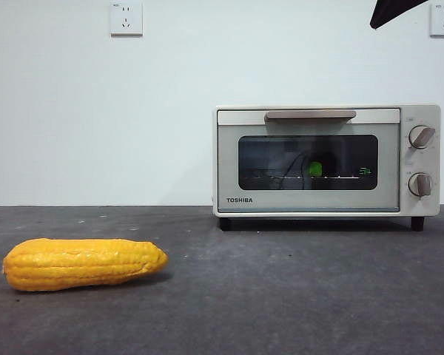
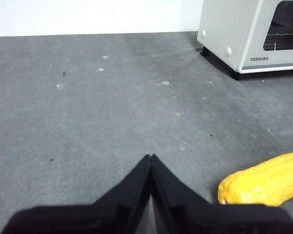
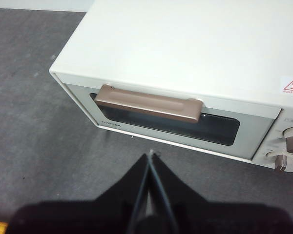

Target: Take the eggplant from the table,put the eggplant in the oven

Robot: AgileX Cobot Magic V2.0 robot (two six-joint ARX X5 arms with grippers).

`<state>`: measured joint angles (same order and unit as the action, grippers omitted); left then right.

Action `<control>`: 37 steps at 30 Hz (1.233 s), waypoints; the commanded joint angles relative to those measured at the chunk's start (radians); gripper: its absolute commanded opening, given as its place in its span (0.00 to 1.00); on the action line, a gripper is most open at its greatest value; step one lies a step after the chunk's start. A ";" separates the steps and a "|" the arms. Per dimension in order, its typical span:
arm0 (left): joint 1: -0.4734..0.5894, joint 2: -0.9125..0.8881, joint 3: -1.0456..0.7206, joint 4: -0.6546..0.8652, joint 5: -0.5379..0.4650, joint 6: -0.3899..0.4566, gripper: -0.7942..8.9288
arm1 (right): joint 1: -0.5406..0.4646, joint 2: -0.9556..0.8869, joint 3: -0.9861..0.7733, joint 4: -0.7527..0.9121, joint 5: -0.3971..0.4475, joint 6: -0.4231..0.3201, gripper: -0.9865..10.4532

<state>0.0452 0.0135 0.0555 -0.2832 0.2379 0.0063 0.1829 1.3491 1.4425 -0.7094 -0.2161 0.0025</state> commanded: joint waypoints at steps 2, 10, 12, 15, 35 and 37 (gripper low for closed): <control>0.004 0.001 -0.009 0.008 -0.003 -0.006 0.08 | 0.000 0.006 0.001 0.005 0.000 -0.006 0.09; 0.004 0.001 -0.009 0.008 -0.003 -0.006 0.08 | -0.001 -0.084 0.001 -0.005 0.061 -0.023 0.09; 0.004 0.001 -0.009 0.007 -0.003 -0.006 0.08 | 0.000 -0.131 0.001 -0.003 0.073 -0.072 0.09; 0.004 0.001 -0.009 0.008 -0.002 -0.007 0.08 | -0.001 -0.217 0.001 -0.003 0.080 -0.089 0.09; 0.004 0.002 -0.009 0.007 -0.003 -0.006 0.08 | -0.086 -0.805 -0.025 -0.226 0.329 -0.113 0.09; 0.004 0.002 -0.009 0.008 -0.003 -0.007 0.08 | -0.106 -0.847 -0.057 -0.218 0.329 -0.112 0.09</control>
<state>0.0452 0.0158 0.0559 -0.2832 0.2379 0.0063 0.0826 0.5125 1.4059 -0.9306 0.1085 -0.1024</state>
